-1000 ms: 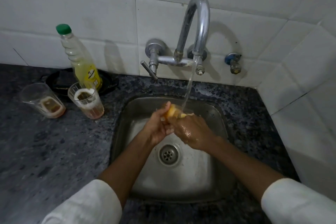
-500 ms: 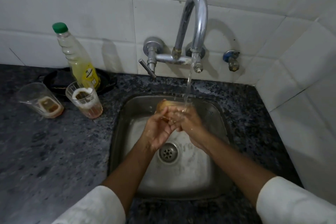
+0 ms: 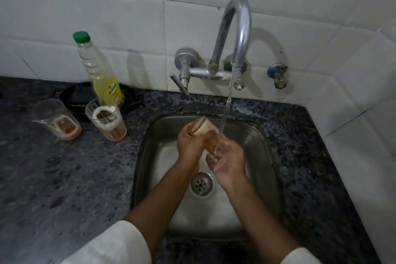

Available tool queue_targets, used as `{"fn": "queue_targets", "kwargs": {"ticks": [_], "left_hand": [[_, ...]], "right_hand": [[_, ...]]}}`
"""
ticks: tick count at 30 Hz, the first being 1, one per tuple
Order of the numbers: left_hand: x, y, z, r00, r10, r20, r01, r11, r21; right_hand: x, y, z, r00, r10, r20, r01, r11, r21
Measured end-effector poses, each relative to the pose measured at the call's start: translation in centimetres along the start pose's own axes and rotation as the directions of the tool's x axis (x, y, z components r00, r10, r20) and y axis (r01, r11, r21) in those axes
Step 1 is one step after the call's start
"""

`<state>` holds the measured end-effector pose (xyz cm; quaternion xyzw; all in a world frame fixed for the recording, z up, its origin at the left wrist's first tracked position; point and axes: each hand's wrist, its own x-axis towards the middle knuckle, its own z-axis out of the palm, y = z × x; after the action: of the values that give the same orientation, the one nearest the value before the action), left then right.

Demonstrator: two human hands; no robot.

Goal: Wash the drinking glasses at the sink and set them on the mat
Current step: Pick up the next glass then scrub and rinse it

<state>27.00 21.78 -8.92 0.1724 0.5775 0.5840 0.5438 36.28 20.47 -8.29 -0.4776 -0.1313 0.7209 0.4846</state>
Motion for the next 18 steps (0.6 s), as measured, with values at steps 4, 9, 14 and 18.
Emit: {"fn": "queue_targets", "kwargs": {"ticks": [4, 9, 14, 18], "left_hand": [[-1.3, -0.7, -0.5, 0.772, 0.561, 0.298, -0.626, 0.593, 0.506], [-2.3, -1.1, -0.6, 0.632, 0.628, 0.454, -0.765, 0.411, 0.496], [-1.7, 0.2, -1.0, 0.833, 0.475, 0.283, -0.552, 0.752, 0.361], [-0.2, 0.7, -1.0, 0.957, -0.208, 0.201, 0.204, 0.978, 0.037]], "right_hand": [[0.0, 1.4, 0.1, 0.98, 0.173, -0.102, -0.147, 0.963, 0.224], [-0.2, 1.7, 0.0, 0.98, 0.174, -0.101, -0.139, 0.949, 0.283], [-0.4, 1.4, -0.6, 0.985, 0.025, -0.171, -0.007, 0.994, 0.106], [-1.8, 0.2, -1.0, 0.889, -0.406, 0.21, 0.455, 0.735, -0.503]]}}
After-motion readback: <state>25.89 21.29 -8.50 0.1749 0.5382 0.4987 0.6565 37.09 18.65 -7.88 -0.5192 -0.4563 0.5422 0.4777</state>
